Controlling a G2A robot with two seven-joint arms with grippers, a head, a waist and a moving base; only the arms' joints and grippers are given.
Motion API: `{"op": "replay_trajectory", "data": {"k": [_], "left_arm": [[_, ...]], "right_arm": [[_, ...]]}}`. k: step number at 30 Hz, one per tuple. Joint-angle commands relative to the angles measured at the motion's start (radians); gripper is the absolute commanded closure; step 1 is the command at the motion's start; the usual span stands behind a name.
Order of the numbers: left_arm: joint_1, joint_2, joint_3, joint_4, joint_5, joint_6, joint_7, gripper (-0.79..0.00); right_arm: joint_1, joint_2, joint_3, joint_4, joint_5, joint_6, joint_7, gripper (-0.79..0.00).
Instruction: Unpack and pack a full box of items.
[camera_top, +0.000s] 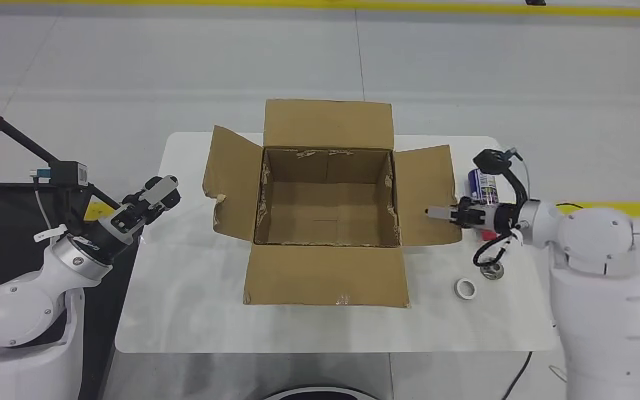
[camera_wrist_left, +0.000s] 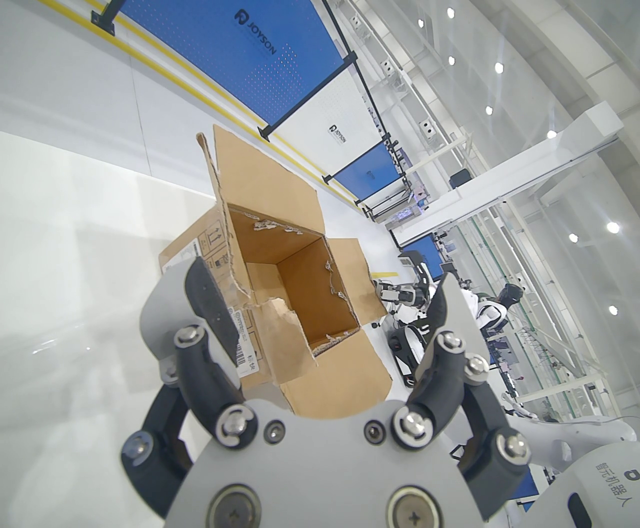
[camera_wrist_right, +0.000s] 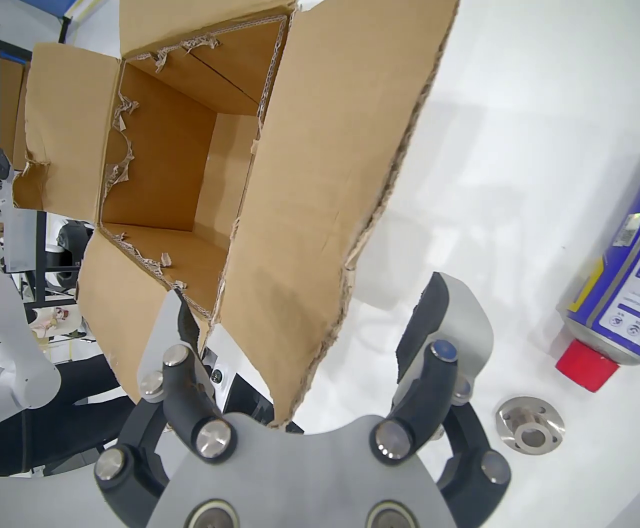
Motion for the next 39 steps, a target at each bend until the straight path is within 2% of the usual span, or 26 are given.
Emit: {"op": "replay_trajectory", "data": {"k": [1, 31, 35, 39], "left_arm": [[0.000, 0.000, 0.000, 0.000, 0.000, 0.000, 0.000, -0.785], [0.000, 0.000, 0.000, 0.000, 0.000, 0.000, 0.000, -0.785], [0.000, 0.000, 0.000, 0.000, 0.000, 0.000, 0.000, -0.785], [0.000, 0.000, 0.000, 0.000, 0.000, 0.000, 0.000, -0.785]], "right_arm": [[0.011, 0.001, -0.024, 0.010, -0.003, 0.003, -0.005, -0.785], [0.038, 0.032, -0.155, -0.006, 0.010, 0.041, -0.058, -0.785], [0.028, 0.041, -0.136, -0.034, 0.009, 0.050, -0.062, -0.785], [-0.018, 0.055, -0.087, -0.125, -0.017, 0.050, -0.056, -0.785]]}}
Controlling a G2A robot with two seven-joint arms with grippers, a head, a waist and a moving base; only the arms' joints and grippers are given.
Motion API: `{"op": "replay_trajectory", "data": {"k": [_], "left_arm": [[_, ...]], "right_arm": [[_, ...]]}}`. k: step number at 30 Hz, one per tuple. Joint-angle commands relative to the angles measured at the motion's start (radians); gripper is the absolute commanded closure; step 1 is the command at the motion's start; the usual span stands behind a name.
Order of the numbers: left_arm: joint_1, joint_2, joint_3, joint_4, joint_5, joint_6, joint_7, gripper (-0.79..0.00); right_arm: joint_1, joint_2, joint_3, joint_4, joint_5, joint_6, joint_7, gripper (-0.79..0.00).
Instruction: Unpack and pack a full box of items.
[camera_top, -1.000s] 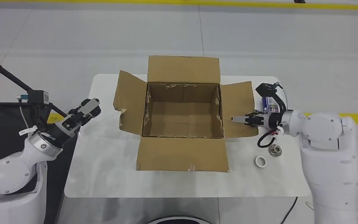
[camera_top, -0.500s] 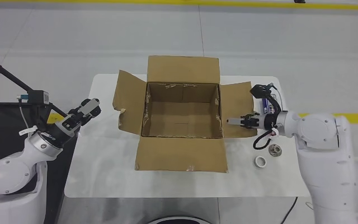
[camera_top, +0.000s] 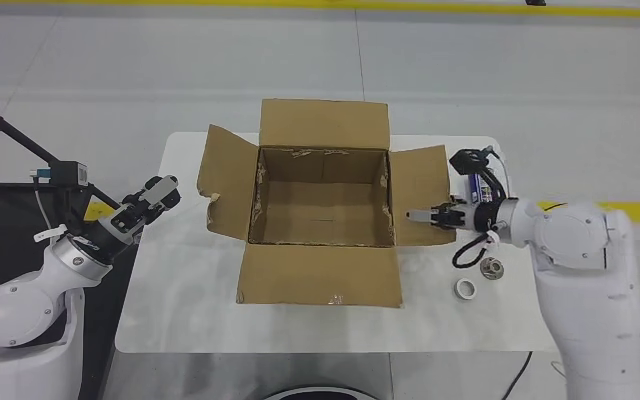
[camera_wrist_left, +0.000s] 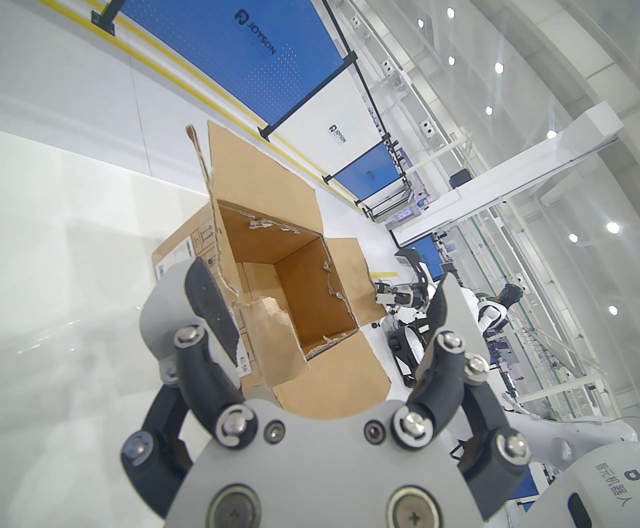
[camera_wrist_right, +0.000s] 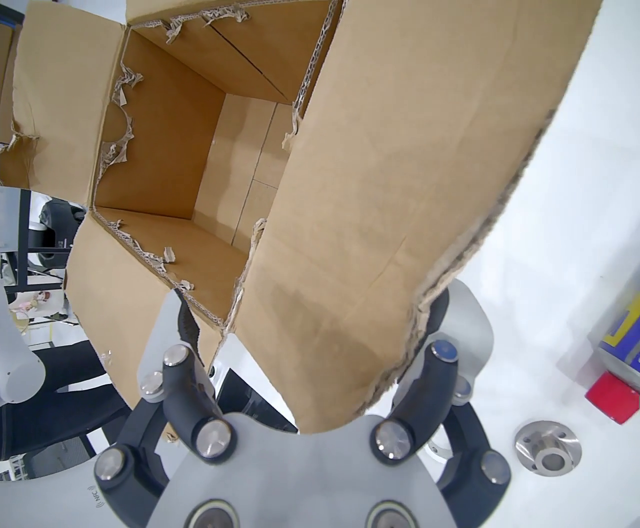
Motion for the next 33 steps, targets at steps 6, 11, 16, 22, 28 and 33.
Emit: {"op": "replay_trajectory", "data": {"k": [6, 11, 16, 22, 28, 33], "left_arm": [[0.000, 0.000, 0.000, 0.000, 0.000, 0.000, 0.000, -0.785], [0.000, 0.000, 0.000, 0.000, 0.000, 0.000, 0.000, -0.785], [0.000, 0.000, 0.000, 0.000, 0.000, 0.000, 0.000, -0.785], [0.000, 0.000, 0.000, 0.000, 0.000, 0.000, 0.000, -0.785], [0.000, 0.000, 0.000, 0.000, 0.000, 0.000, 0.000, -0.785], [0.000, 0.000, 0.000, 0.000, 0.000, 0.000, 0.000, -0.785]], "right_arm": [[-0.143, 0.029, 0.112, -0.229, -0.135, -0.005, 0.017, -0.785], [-0.282, 0.044, 0.186, -0.360, -0.279, 0.040, 0.036, -0.785], [-0.400, 0.052, 0.224, -0.424, -0.396, 0.102, 0.068, -0.785], [-0.483, 0.056, 0.221, -0.412, -0.477, 0.144, 0.090, -0.542], [-0.491, 0.055, 0.186, -0.326, -0.502, 0.172, 0.068, -0.449], [-0.463, 0.054, 0.144, -0.254, -0.515, 0.193, 0.060, -0.428]]}}
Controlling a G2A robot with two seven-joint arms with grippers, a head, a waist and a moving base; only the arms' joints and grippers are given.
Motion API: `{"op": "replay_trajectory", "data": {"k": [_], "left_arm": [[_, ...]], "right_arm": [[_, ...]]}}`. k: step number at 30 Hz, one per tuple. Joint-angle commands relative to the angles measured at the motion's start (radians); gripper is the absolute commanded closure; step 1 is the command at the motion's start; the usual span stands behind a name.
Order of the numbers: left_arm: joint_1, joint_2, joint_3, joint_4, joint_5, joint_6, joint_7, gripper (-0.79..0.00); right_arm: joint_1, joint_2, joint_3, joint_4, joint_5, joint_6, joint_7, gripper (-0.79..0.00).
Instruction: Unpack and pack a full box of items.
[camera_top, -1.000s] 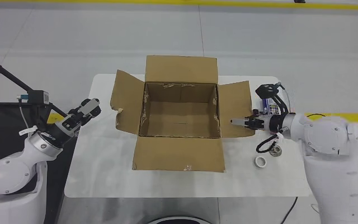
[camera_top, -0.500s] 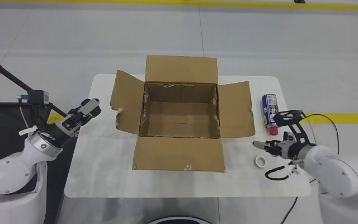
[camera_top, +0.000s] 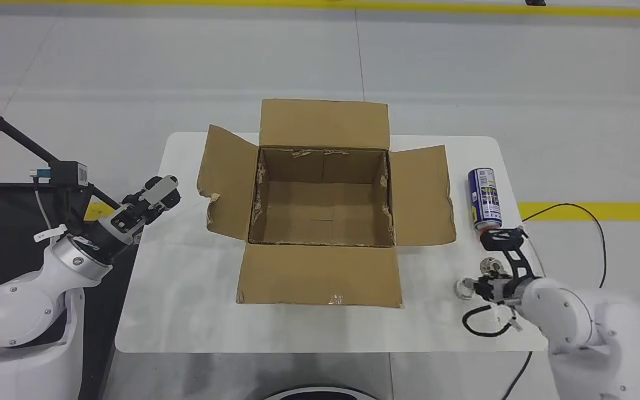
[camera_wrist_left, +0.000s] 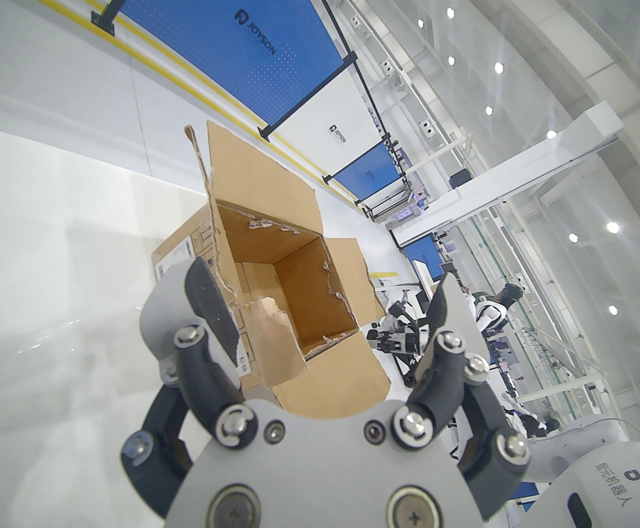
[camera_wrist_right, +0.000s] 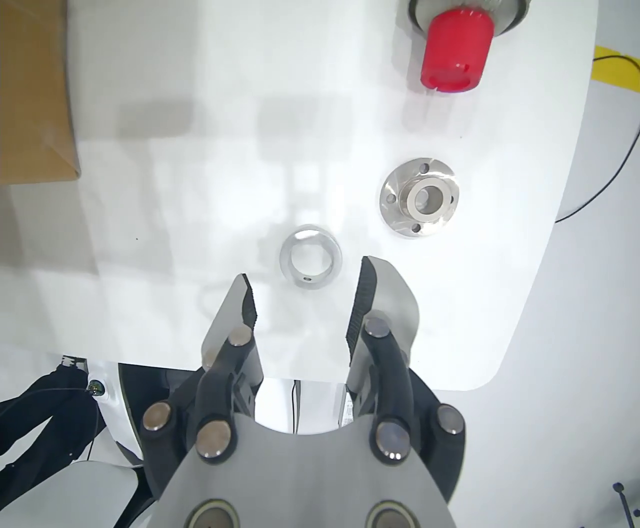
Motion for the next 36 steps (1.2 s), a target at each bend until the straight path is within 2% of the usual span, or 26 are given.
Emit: {"op": "replay_trajectory", "data": {"k": [1, 6, 10, 21, 24, 26, 33, 36], "left_arm": [[0.000, 0.000, 0.000, 0.000, 0.000, 0.000, 0.000, -0.785], [0.000, 0.000, 0.000, 0.000, 0.000, 0.000, 0.000, -0.785], [0.000, 0.000, 0.000, 0.000, 0.000, 0.000, 0.000, -0.785], [0.000, 0.000, 0.000, 0.000, 0.000, 0.000, 0.000, -0.785], [0.000, 0.000, 0.000, 0.000, 0.000, 0.000, 0.000, -0.785], [0.000, 0.000, 0.000, 0.000, 0.000, 0.000, 0.000, -0.785], [0.000, 0.000, 0.000, 0.000, 0.000, 0.000, 0.000, -0.785], [0.000, 0.000, 0.000, 0.000, 0.000, 0.000, 0.000, -0.785]], "right_arm": [[0.012, -0.001, -0.017, 0.030, -0.002, 0.009, -0.007, -0.419], [0.032, -0.002, -0.037, 0.081, -0.009, 0.020, -0.013, -0.366], [0.047, -0.001, -0.052, 0.112, -0.022, 0.019, -0.008, -0.262], [0.086, -0.002, -0.095, 0.180, -0.037, 0.013, 0.004, -0.246], [0.094, -0.002, -0.104, 0.197, -0.039, 0.015, 0.004, -0.215], [0.100, -0.002, -0.109, 0.205, -0.040, 0.015, 0.002, -0.145], [0.111, -0.003, -0.119, 0.225, -0.035, 0.016, -0.001, -0.114], [0.114, -0.003, -0.124, 0.230, -0.033, 0.015, 0.002, -0.129]]}}
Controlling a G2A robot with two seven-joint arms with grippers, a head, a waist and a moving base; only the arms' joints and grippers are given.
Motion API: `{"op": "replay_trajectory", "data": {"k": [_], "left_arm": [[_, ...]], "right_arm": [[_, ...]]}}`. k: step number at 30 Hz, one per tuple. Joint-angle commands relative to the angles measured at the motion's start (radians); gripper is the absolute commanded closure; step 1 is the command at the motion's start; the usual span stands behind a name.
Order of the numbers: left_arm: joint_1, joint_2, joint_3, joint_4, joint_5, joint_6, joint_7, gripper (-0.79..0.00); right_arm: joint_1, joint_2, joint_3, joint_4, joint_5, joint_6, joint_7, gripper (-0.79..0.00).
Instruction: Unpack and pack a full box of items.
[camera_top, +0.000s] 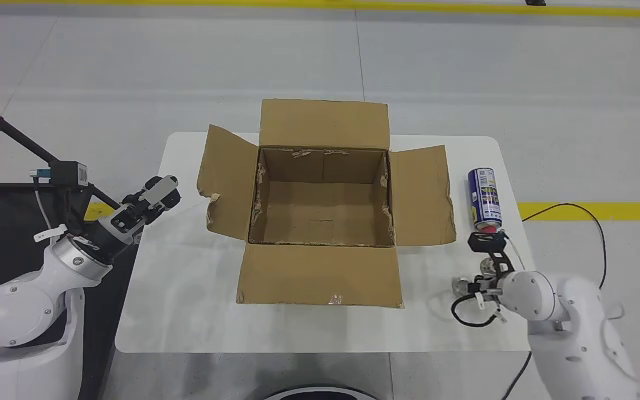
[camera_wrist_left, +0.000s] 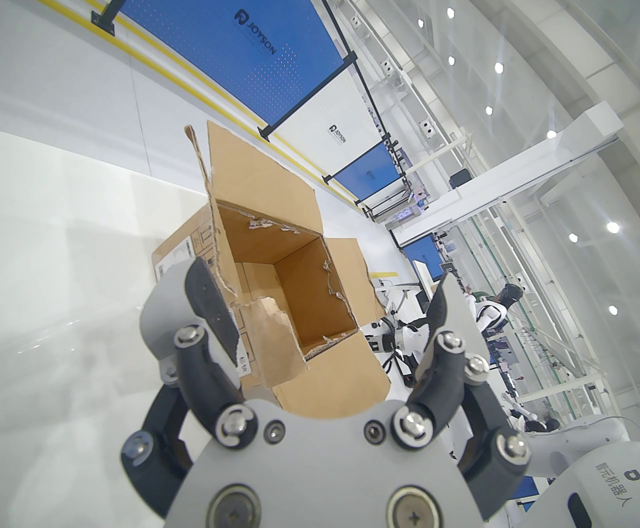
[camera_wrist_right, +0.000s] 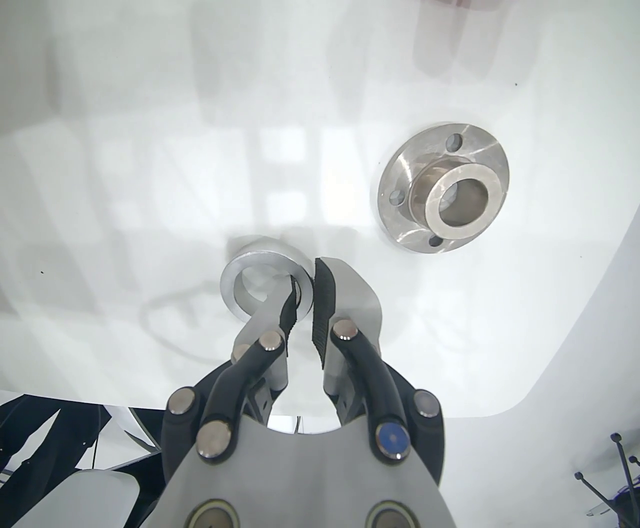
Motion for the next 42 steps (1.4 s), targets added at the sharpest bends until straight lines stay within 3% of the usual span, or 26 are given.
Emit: {"op": "replay_trajectory", "data": {"k": [1, 10, 12, 15, 17, 28, 35, 42], "left_arm": [[0.000, 0.000, 0.000, 0.000, 0.000, 0.000, 0.000, -0.785], [0.000, 0.000, 0.000, 0.000, 0.000, 0.000, 0.000, -0.785], [0.000, 0.000, 0.000, 0.000, 0.000, 0.000, 0.000, -0.785], [0.000, 0.000, 0.000, 0.000, 0.000, 0.000, 0.000, -0.785], [0.000, 0.000, 0.000, 0.000, 0.000, 0.000, 0.000, -0.785], [0.000, 0.000, 0.000, 0.000, 0.000, 0.000, 0.000, -0.785], [0.000, 0.000, 0.000, 0.000, 0.000, 0.000, 0.000, -0.785], [0.000, 0.000, 0.000, 0.000, 0.000, 0.000, 0.000, -0.785]], "right_arm": [[0.003, 0.000, -0.005, 0.003, 0.000, -0.001, 0.003, -0.139], [0.021, 0.000, -0.025, 0.022, -0.005, -0.002, 0.021, -0.145], [0.026, 0.000, -0.028, 0.026, -0.004, -0.002, 0.024, -0.120], [0.032, 0.000, -0.032, 0.029, -0.004, -0.002, 0.030, 0.000], [0.035, 0.000, -0.032, 0.025, -0.005, -0.001, 0.032, 0.000], [0.046, 0.016, 0.094, -0.227, -0.017, -0.023, 0.050, 0.000], [0.186, 0.023, 0.131, -0.379, 0.022, -0.041, 0.064, 0.000], [0.414, 0.010, -0.064, -0.360, 0.057, -0.019, 0.001, 0.000]]}}
